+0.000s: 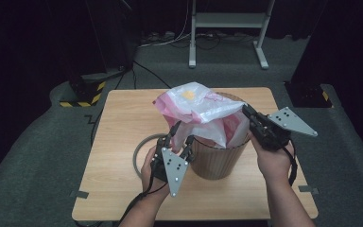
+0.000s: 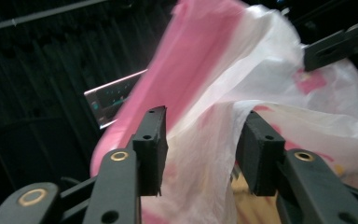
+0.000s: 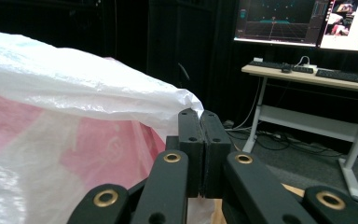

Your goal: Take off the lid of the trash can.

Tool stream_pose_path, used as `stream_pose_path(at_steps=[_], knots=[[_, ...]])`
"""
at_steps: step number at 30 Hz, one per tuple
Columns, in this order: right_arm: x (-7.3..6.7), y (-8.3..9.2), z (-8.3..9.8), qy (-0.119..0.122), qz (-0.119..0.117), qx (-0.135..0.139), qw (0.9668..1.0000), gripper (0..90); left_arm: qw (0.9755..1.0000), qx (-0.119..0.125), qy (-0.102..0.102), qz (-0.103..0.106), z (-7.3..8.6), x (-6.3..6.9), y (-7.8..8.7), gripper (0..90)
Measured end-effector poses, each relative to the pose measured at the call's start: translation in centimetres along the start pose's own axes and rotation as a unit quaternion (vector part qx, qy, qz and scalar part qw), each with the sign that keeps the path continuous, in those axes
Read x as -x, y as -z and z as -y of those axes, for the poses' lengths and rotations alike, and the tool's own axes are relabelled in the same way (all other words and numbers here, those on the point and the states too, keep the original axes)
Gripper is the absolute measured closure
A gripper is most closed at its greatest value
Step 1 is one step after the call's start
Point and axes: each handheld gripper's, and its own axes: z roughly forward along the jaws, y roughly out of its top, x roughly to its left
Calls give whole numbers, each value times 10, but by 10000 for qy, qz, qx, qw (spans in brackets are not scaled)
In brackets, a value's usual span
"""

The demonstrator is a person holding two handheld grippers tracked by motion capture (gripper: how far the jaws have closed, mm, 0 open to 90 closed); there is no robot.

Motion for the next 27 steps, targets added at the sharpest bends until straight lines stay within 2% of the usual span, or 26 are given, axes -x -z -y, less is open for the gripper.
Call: stream_pose_path(at_steps=[2, 7, 12, 14, 16, 18, 19, 20, 23, 24, 26, 27], knots=[[-2, -5, 2, 137, -15, -89, 9999, 885, 9998, -137, 104, -26, 8, -3, 0, 533], [1, -18, -7, 210, 9, -207, 9996, 873, 9988, -424, 244, 36, 24, -3, 2, 508], [7, -22, -13, 264, 110, -256, 9993, 863, 9983, -589, 7, -40, 47, 8, 16, 469], [10, -21, -12, 270, 150, -263, 9992, 863, 9967, -804, 72, 58, 61, 13, 18, 460], [11, -22, -10, 191, 148, -305, 9992, 864, 9947, -987, 228, 185, 71, 16, 18, 457], [11, -23, -9, 217, 150, -345, 9991, 863, 9943, -989, 193, 361, 75, 18, 18, 511], [11, -23, -8, 223, 147, -353, 9990, 863, 9941, -994, 109, 416, 77, 20, 16, 556], [10, -23, -7, 228, 135, -378, 9989, 861, 9941, -997, 34, 428, 77, 20, 15, 650], [9, -24, -5, 257, 99, -399, 9988, 847, 9958, -824, 169, 362, 73, 12, 14, 847], [9, -24, -5, 264, 91, -400, 9988, 845, 9965, -752, 189, 305, 70, 8, 14, 879], [8, -24, -3, 236, 68, -418, 9988, 838, 9985, -492, 163, 155, 62, 1, 13, 888], [8, -24, -2, 229, 61, -426, 9988, 829, 9985, -492, 163, 155, 62, 1, 13, 889]])
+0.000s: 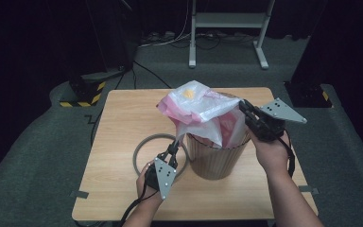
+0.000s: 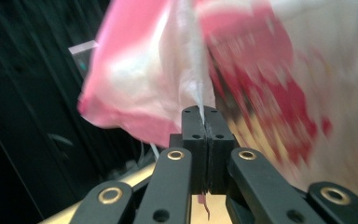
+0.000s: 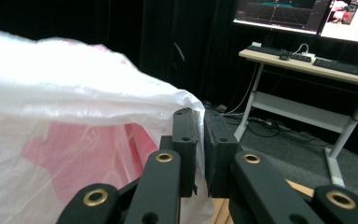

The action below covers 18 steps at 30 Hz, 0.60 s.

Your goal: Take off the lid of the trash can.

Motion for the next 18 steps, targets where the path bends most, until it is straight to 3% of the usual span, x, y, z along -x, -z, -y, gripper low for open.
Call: stream_pose_path(at_steps=[4, 9, 18], knots=[[-2, 6, 1, -47, -57, 89, 9999, 727, 9991, 415, 23, -77, -31, -5, -4, 889], [-9, 25, -1, 1, -86, 369, 9993, 645, 9964, 825, -178, 32, -66, 6, -9, 889], [-26, 59, -3, 82, -206, 858, 9961, 627, 9953, 908, -252, 211, -96, 20, -23, 888]])
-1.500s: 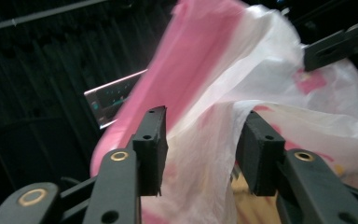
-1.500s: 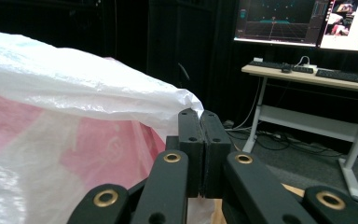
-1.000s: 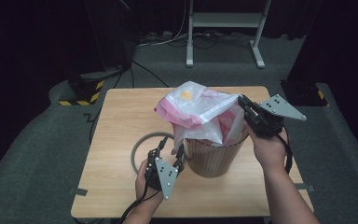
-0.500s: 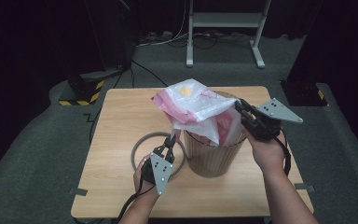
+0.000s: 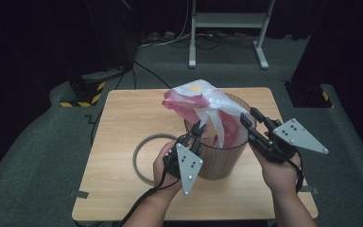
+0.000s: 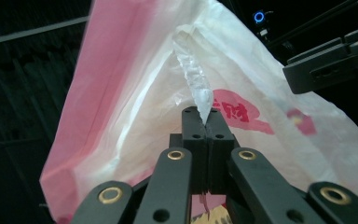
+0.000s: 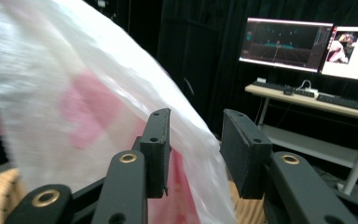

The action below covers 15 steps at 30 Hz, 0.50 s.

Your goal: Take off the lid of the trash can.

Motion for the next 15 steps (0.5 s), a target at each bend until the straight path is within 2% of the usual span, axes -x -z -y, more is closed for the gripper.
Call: stream_pose_path(at_steps=[6, 10, 13, 15], knots=[[-26, 7, -14, 138, -232, 276, 9993, 617, 9999, 53, 109, -105, -7, -9, -1, 888], [-45, 9, -22, 195, -440, 397, 9981, 594, 9997, 67, 108, -187, -9, -15, 3, 888], [-61, 4, -25, 144, -690, 416, 9966, 581, 9995, 70, 115, -270, -10, -20, 8, 888], [-74, -4, -25, 234, -814, 369, 9957, 574, 9994, 101, 132, -315, -12, -26, 15, 888]])
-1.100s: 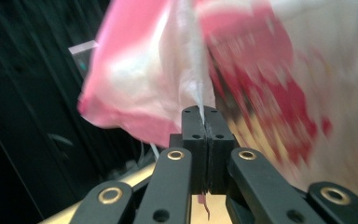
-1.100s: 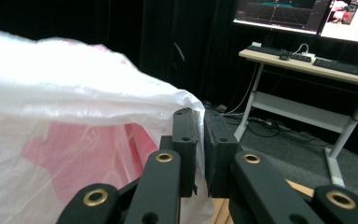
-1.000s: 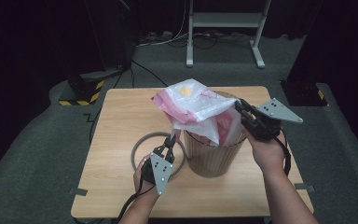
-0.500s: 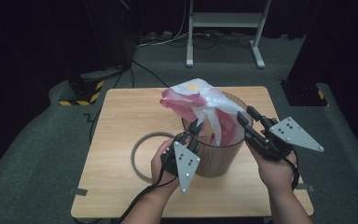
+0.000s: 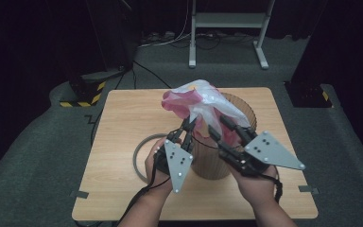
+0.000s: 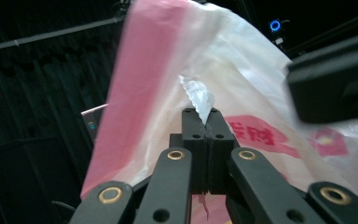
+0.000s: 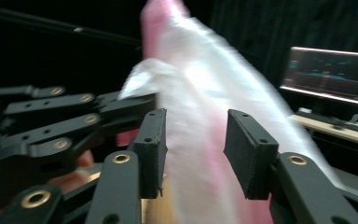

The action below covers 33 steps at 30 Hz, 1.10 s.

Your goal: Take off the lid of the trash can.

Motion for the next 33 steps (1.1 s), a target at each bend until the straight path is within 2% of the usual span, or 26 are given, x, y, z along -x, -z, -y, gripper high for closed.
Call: stream_pose_path(at_steps=[1, 2, 4, 5, 7, 9, 10, 11, 12, 13, 16, 19, 22, 26, 30, 33], knots=[[-7, -6, 0, 104, 7, -52, 9999, 580, 10000, 0, 0, 0, 0, 0, 0, 888], [-11, -12, 0, 184, 30, -129, 9997, 594, 10000, 28, 39, 33, -6, -6, 10, 888], [-14, -19, 1, 290, 144, -200, 9993, 617, 9999, 117, 42, 56, -10, -9, 19, 886], [-14, -22, 2, 295, 160, -207, 9992, 630, 9999, 84, 92, 117, -11, -11, 23, 885], [-14, -27, 2, 259, 103, -244, 9993, 735, 9995, 48, 184, 238, -11, -12, 25, 866], [-14, -26, 2, 385, 74, -249, 9989, 891, 9984, 7, 299, 472, -8, -13, 25, 787], [-13, -25, 2, 410, 104, -259, 9988, 895, 9970, -29, 421, 644, -7, -13, 25, 732], [-10, -21, 4, 429, 202, -236, 9986, 896, 9961, -74, 461, 746, -5, -12, 24, 690], [-6, -17, 6, 456, 333, -189, 9982, 897, 9958, -124, 434, 795, -2, -9, 24, 648], [3, -11, 9, 381, 462, -181, 9980, 897, 9959, -132, 396, 802, 0, -7, 24, 623], [25, -1, 18, 185, 746, -215, 9968, 896, 9958, -234, 455, 755, 11, -3, 22, 590], [48, 5, 30, 18, 961, -337, 9948, 896, 9959, -356, 584, 589, 23, -3, 18, 586], [63, 8, 36, 3, 1113, -433, 9928, 896, 9958, -475, 662, 427, 31, -7, 15, 587], [76, 10, 41, -33, 1187, -520, 9916, 895, 9954, -635, 698, 169, 44, -17, 8, 559], [83, 11, 45, -127, 1210, -532, 9912, 895, 9932, -837, 787, 162, 59, -26, -2, 534], [85, 12, 47, -147, 1252, -513, 9907, 895, 9893, -934, 1098, 224, 70, -40, -13, 527]])
